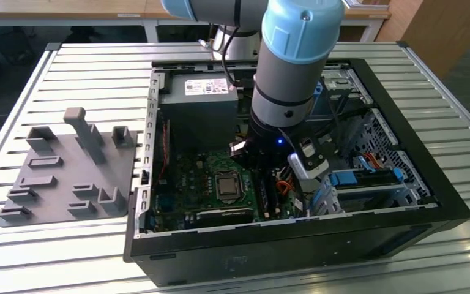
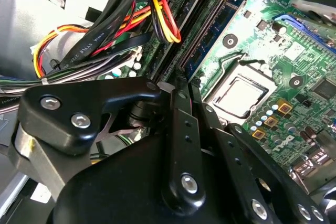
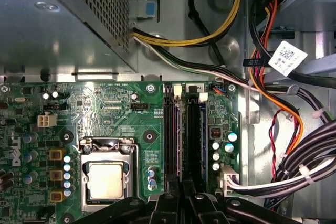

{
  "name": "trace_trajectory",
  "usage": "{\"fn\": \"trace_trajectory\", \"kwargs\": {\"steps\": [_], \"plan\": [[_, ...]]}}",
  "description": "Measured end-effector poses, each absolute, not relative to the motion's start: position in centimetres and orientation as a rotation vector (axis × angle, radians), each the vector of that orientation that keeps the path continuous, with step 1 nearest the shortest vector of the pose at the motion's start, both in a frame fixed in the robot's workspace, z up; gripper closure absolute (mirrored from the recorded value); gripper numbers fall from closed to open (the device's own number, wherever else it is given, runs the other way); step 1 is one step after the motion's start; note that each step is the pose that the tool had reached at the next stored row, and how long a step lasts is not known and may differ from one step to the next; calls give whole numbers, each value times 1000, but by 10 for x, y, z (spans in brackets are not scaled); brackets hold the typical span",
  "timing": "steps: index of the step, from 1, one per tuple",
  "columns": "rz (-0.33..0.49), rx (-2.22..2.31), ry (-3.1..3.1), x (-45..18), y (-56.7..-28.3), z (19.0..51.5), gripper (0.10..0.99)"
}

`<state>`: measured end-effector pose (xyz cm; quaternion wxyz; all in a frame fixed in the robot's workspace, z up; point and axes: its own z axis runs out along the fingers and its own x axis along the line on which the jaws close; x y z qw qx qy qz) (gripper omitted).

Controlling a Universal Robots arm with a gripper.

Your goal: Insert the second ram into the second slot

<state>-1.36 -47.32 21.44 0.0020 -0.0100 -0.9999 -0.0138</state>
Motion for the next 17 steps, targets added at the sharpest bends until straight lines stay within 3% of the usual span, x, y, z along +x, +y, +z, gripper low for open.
{"fn": "trace_trajectory", "kwargs": {"steps": [17], "plan": [[-43,-30,-3137,-14,-473,210,949]]}}
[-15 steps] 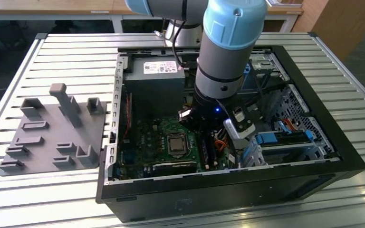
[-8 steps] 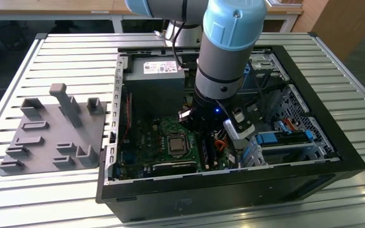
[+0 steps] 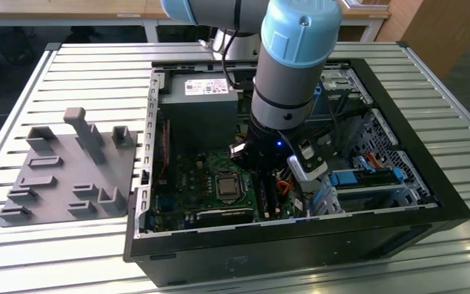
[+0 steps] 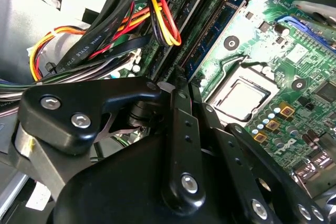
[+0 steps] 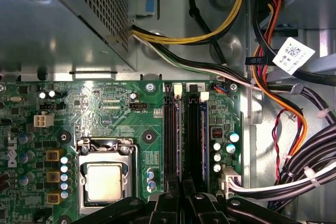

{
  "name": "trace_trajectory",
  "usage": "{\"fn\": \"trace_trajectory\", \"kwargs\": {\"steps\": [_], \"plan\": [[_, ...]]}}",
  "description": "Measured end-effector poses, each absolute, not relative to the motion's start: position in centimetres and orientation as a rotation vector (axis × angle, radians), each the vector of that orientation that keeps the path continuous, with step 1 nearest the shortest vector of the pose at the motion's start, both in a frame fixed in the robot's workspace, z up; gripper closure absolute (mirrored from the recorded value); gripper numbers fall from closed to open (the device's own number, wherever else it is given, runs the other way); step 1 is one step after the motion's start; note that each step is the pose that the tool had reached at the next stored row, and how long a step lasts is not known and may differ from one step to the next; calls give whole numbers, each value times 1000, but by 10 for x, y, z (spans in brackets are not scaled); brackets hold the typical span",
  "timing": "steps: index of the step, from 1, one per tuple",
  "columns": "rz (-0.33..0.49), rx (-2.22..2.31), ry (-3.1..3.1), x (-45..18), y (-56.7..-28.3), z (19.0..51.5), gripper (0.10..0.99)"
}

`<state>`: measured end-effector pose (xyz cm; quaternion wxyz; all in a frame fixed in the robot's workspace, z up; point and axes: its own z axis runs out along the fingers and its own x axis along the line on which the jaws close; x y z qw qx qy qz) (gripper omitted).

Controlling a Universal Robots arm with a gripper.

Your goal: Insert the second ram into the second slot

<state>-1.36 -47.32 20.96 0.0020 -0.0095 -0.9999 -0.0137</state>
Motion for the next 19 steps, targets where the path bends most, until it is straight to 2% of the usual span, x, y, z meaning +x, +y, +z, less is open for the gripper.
{"fn": "trace_trajectory", "kwargs": {"steps": [10,11,19], "plan": [[-43,-30,-3137,-14,-473,209,941],[-43,-30,-3137,-14,-473,209,875],[-43,-30,-3137,-14,-473,222,875]]}}
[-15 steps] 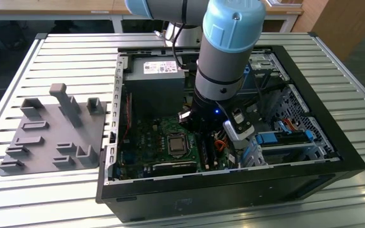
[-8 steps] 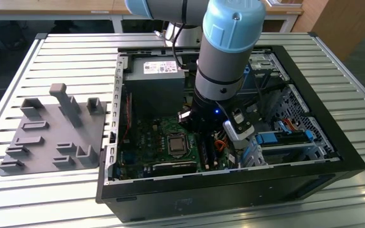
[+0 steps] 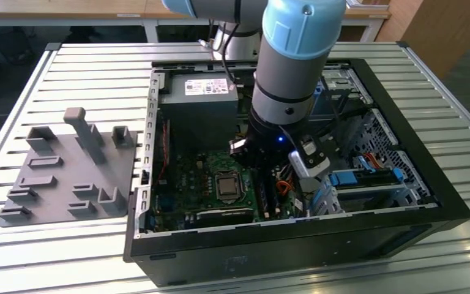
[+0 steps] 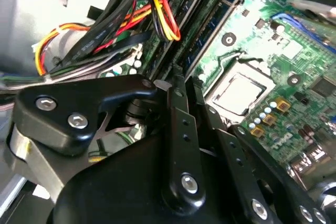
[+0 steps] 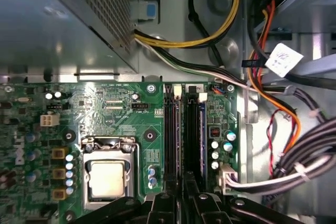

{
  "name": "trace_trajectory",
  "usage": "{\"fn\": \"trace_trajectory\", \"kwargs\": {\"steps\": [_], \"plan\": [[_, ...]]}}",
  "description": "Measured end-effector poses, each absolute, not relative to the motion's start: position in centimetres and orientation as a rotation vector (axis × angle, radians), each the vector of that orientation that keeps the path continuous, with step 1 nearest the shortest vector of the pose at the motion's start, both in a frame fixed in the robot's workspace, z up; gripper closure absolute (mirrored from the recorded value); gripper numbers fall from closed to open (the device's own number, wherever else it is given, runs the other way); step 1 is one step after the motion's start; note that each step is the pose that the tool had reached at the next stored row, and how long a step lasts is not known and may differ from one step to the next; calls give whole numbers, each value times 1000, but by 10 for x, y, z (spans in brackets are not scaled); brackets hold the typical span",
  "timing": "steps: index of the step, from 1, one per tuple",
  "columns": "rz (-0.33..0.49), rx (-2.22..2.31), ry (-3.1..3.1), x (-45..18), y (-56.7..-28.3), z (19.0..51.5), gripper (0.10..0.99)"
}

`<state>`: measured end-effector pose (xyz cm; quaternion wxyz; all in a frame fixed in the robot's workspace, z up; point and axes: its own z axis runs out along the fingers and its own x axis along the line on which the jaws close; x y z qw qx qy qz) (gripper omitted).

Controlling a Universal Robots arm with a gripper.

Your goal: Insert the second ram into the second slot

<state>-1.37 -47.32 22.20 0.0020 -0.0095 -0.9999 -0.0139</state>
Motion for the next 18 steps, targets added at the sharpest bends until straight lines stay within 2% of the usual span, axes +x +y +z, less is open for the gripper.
{"fn": "trace_trajectory", "kwargs": {"steps": [9,10,18], "plan": [[-43,-30,-3137,-14,-473,235,890],[-44,-30,-3137,-14,-473,234,965],[-43,-30,-3137,-12,-473,221,965]]}}
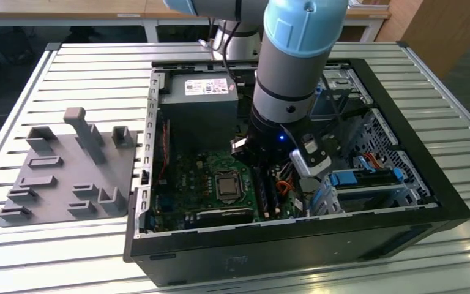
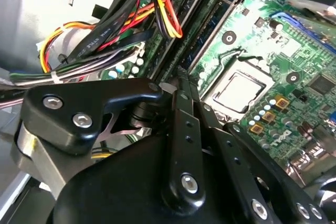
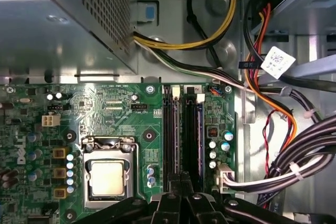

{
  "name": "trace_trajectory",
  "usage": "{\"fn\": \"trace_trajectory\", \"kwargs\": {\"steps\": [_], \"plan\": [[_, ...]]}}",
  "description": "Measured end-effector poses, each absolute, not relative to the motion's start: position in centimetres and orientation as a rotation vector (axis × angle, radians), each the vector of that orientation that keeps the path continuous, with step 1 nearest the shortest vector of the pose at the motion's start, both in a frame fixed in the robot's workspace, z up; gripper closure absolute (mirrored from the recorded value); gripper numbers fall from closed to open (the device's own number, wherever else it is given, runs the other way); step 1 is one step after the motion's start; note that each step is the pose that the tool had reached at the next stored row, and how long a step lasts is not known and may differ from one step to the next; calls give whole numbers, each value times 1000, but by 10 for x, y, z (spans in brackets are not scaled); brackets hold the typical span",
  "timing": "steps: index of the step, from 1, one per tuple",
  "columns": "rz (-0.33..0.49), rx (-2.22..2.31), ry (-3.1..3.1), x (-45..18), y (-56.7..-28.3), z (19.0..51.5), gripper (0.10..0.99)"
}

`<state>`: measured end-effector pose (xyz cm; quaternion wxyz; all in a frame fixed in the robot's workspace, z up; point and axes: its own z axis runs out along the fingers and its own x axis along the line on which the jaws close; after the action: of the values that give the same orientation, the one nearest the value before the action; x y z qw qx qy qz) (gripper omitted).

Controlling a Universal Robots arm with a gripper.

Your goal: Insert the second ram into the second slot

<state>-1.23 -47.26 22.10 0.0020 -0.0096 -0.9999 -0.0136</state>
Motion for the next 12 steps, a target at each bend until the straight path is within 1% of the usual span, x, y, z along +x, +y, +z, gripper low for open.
{"fn": "trace_trajectory", "kwargs": {"steps": [6,9,12], "plan": [[-41,-30,-3136,-12,-473,214,965],[-49,-28,-3138,-12,-472,220,965],[-44,-26,-3137,-12,-472,234,965]]}}
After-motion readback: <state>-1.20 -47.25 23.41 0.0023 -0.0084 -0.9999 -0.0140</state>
